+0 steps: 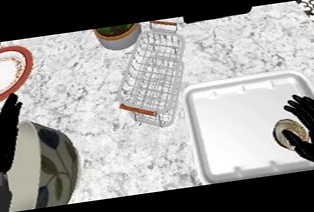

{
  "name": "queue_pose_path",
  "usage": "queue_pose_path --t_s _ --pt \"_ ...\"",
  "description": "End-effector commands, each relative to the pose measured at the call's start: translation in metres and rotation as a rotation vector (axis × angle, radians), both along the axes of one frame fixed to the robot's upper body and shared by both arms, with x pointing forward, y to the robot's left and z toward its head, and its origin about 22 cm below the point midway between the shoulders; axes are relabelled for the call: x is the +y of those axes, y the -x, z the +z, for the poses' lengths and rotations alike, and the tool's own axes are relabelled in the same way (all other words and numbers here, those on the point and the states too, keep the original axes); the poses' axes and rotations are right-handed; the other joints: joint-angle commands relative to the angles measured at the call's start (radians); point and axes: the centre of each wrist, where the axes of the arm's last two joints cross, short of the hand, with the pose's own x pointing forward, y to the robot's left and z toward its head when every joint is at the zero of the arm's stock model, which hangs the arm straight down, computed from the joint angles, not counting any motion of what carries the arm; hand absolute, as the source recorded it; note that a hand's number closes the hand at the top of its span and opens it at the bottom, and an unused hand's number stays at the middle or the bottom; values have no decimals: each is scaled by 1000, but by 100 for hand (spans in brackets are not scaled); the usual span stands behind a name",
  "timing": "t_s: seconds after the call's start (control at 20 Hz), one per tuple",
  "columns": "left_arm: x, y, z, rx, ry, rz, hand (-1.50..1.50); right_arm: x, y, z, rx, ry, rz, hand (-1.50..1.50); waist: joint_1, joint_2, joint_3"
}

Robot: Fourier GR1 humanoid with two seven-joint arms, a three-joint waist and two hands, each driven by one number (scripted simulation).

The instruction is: Pick the cupcake from the tray and place it in the tiered basket

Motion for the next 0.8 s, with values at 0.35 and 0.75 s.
queue_pose_path --t_s 0.35,0.75 --pt "0 31 -34 197 37 -28 0 -112 30 44 411 667 196 -150 41 13 -25" --pt "10 36 -23 221 50 -45 0 -81 -31 87 440 707 408 -150 35 10 -24"
